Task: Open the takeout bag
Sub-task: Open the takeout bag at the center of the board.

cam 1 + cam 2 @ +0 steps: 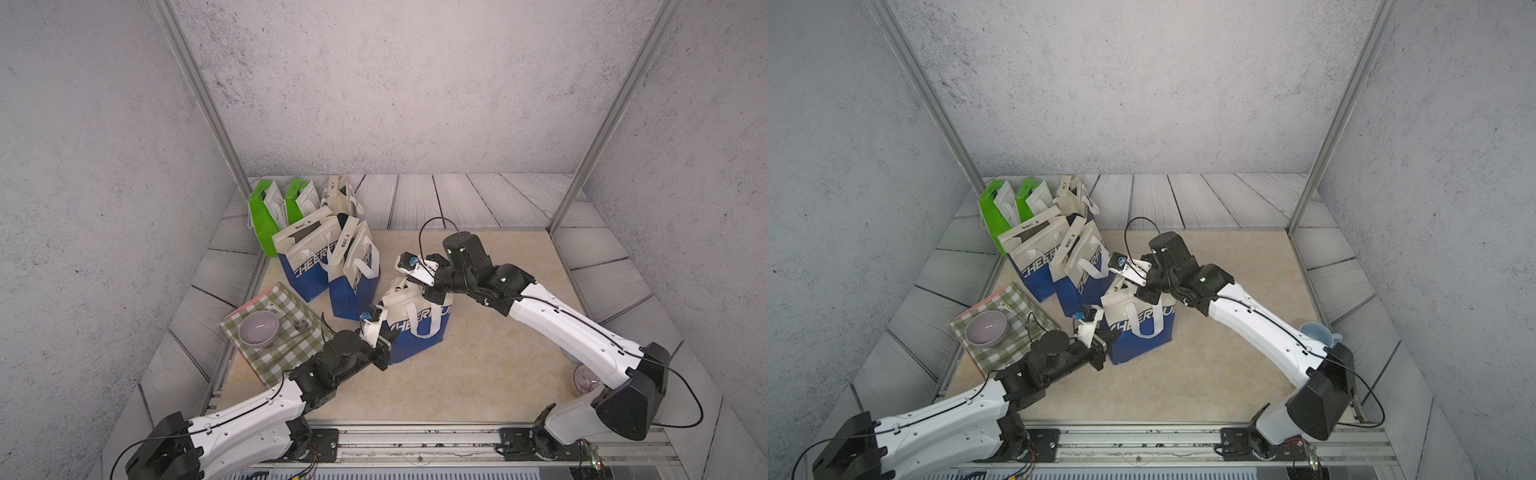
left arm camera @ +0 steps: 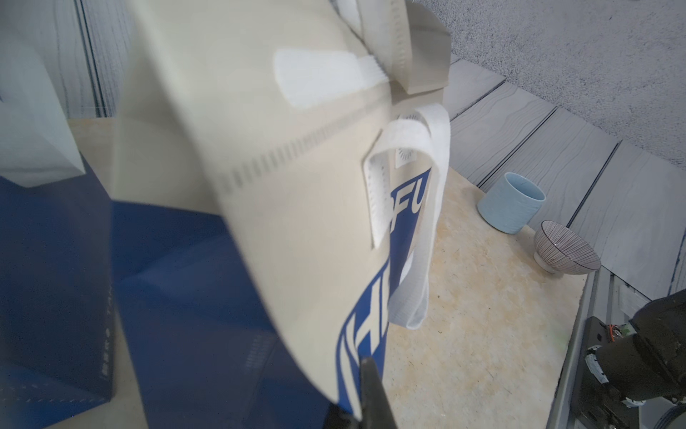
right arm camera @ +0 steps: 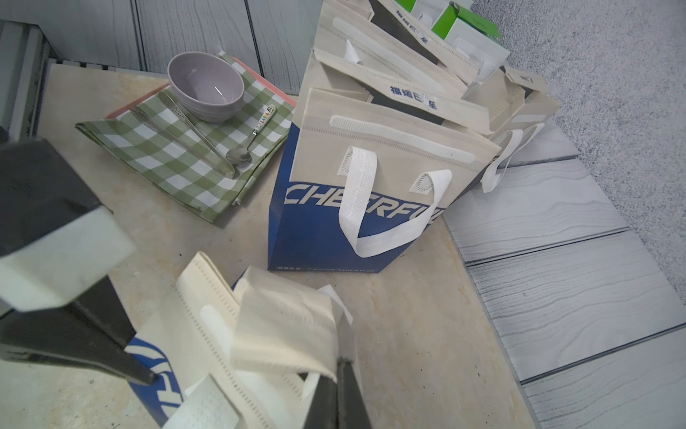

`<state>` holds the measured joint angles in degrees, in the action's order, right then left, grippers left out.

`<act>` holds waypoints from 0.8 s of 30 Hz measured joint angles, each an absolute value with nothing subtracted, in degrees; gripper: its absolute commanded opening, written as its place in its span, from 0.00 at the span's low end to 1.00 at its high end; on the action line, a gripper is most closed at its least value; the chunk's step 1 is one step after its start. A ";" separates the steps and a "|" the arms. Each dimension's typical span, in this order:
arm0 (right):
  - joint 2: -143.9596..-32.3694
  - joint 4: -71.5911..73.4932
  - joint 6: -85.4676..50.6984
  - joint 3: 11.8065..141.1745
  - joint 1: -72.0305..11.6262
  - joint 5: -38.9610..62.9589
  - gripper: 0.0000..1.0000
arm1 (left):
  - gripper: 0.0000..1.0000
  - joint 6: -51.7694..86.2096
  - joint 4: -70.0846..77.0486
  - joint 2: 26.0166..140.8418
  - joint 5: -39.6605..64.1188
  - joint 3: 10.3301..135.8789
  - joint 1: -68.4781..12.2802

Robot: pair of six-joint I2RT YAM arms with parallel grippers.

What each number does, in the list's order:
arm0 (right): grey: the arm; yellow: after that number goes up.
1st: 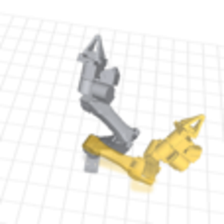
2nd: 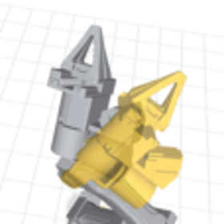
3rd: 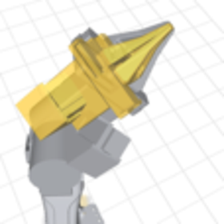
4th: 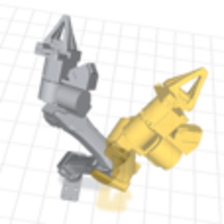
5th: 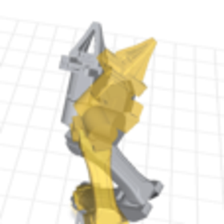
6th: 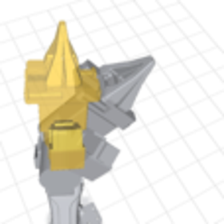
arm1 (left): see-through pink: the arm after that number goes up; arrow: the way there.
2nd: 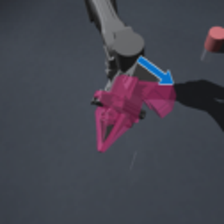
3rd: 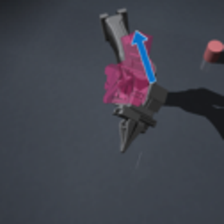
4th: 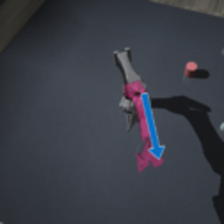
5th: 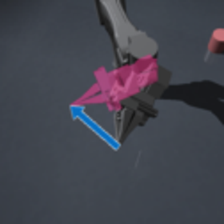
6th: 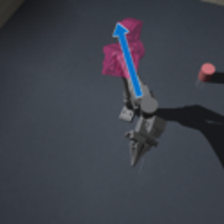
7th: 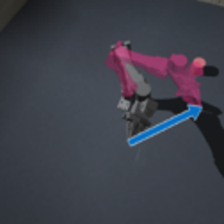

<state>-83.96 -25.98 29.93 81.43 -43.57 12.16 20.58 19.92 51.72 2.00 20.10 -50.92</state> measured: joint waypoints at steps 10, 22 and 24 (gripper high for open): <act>-81.67 -19.11 26.63 74.52 -43.40 12.60 0.29 | 0.00 20.64 19.22 51.81 2.39 19.68 -50.92; -75.59 -9.23 27.68 63.44 -45.10 12.27 0.31 | 0.00 20.86 18.13 51.77 2.79 19.68 -50.92; -75.37 -7.94 28.14 62.52 -45.63 11.86 0.30 | 0.00 20.93 17.82 51.79 2.81 19.66 -50.92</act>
<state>-75.37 -7.94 28.14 62.52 -45.63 11.86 20.93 17.82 51.79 2.81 19.66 -50.92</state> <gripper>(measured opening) 0.314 0.047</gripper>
